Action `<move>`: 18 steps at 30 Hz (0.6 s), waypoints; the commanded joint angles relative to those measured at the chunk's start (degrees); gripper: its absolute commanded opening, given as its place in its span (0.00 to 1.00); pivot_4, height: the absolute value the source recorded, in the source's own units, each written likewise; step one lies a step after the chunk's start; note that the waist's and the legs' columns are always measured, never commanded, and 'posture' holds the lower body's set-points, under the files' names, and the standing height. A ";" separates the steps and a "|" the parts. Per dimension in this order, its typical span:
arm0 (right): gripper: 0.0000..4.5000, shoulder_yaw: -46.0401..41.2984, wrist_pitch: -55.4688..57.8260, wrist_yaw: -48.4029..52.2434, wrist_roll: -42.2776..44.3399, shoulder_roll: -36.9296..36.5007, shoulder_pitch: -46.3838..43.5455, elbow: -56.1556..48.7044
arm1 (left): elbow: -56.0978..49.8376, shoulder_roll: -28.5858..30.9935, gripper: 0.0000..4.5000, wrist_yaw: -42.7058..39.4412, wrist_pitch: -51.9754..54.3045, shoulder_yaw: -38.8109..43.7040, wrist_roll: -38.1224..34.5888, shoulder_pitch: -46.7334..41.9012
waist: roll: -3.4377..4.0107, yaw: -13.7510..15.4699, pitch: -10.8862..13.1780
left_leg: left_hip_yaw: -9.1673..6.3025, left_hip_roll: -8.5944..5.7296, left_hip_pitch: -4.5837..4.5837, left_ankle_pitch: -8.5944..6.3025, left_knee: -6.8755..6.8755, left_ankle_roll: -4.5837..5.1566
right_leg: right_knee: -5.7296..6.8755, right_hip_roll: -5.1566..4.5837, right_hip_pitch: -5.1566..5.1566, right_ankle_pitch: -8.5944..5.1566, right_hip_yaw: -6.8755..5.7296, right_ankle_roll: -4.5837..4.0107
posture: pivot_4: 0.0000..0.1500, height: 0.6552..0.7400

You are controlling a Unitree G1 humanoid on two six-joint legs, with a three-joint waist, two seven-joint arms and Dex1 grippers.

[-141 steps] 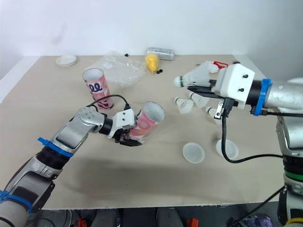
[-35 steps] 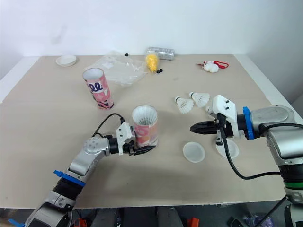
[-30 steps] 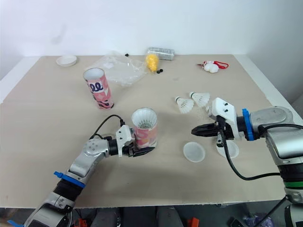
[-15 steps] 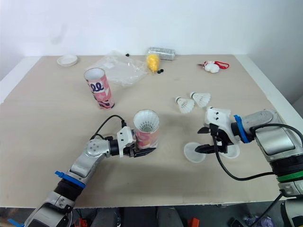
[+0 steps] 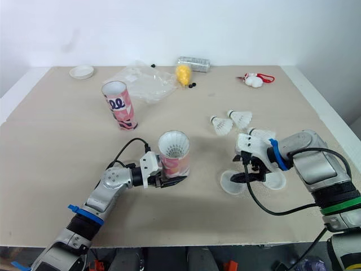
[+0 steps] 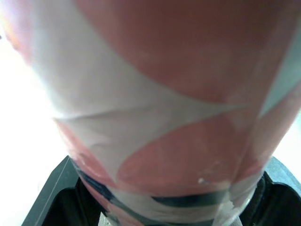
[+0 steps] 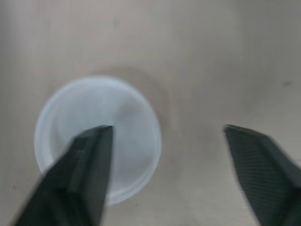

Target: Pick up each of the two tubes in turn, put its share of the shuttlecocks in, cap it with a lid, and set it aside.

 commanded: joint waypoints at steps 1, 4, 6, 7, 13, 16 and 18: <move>0.37 0.51 -1.74 0.65 -1.58 -0.62 0.37 -2.07 | 1.19 -0.12 0.68 0.33 -0.03 -0.63 0.84 0.30 | 0.01 -0.01 -0.01 | 0.00 0.00 0.01 0.00 0.00 0.00 | 0.00 0.00 0.01 0.01 0.00 0.01 | 1.00 1.00; 0.04 0.87 -3.26 0.52 -2.81 -0.11 0.91 -1.79 | 1.21 -0.06 0.68 0.47 0.11 -0.63 0.82 0.21 | 0.00 -0.01 -0.02 | 0.00 0.00 0.02 0.00 0.04 0.00 | 0.00 0.00 0.03 -0.01 0.00 -0.04 | 1.00 1.00; 0.01 0.92 -3.81 0.47 -3.17 0.33 1.16 -1.81 | 1.14 0.00 0.68 0.56 0.28 -0.66 0.83 0.22 | -0.01 -0.01 -0.03 | 0.00 0.00 0.03 0.00 0.06 0.00 | 0.00 0.00 0.06 -0.04 0.00 -0.09 | 1.00 1.00; 0.01 0.81 -3.96 0.40 -3.25 0.56 1.18 -1.76 | 1.14 0.02 0.68 0.60 0.36 -0.67 0.84 0.22 | -0.02 -0.02 -0.04 | 0.00 0.00 0.03 0.00 0.07 0.00 | 0.00 0.00 0.07 -0.05 0.00 -0.11 | 1.00 1.00; 0.01 0.09 -5.43 0.52 -3.33 1.19 1.05 -0.77 | 0.72 0.16 0.68 0.39 1.01 -0.87 0.73 0.54 | -0.03 -0.05 -0.10 | 0.00 0.01 0.08 0.00 0.07 0.00 | 0.00 0.01 0.09 -0.03 0.00 -0.13 | 1.00 1.00; 0.01 -1.99 -6.29 0.18 -1.78 2.02 0.64 -0.42 | 0.62 0.01 0.68 0.31 1.61 -0.83 0.44 0.55 | -0.05 -0.06 -0.11 | 0.00 0.01 0.09 0.00 0.07 0.00 | 0.00 0.01 0.10 -0.03 0.00 -0.14 | 1.00 1.00; 0.01 -4.01 -6.53 0.51 0.31 2.56 0.10 -0.62 | 0.61 -0.16 0.68 0.34 2.38 -0.62 0.05 0.45 | -0.04 -0.07 -0.11 | 0.00 0.01 0.10 0.00 0.07 0.00 | 0.00 0.01 0.10 -0.02 0.00 -0.14 | 1.00 1.00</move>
